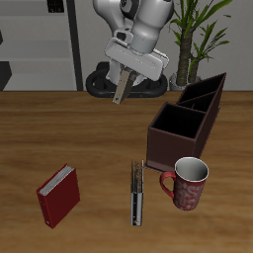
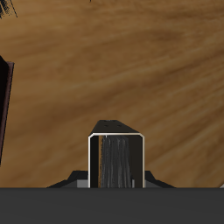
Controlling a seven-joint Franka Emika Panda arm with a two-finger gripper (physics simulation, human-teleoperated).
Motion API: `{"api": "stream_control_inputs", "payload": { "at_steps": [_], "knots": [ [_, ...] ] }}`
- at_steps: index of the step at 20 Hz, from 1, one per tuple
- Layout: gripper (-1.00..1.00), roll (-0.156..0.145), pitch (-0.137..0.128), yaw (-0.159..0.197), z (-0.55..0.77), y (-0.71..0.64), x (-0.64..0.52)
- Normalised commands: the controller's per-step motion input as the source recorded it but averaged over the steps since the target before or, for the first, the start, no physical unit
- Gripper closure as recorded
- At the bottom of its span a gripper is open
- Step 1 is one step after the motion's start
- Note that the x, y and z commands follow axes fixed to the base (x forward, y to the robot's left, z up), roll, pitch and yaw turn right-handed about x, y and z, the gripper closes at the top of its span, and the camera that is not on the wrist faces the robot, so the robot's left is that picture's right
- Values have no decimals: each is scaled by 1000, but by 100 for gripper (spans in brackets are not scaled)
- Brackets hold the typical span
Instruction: Place the yellow book into the left desk caddy's front compartment
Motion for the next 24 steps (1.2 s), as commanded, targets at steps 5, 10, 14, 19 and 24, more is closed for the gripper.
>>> {"api": "stream_control_inputs", "payload": {
  "at_steps": [5,10,14,19,24],
  "knots": [
    [100,-15,-5,-60,134,282,-137],
    [100,7,29,-70,14,324,-96],
    [100,18,14,-10,-4,310,-39],
    [100,23,-2,4,15,282,2],
    [100,67,-17,1,140,420,52]
  ]
}}
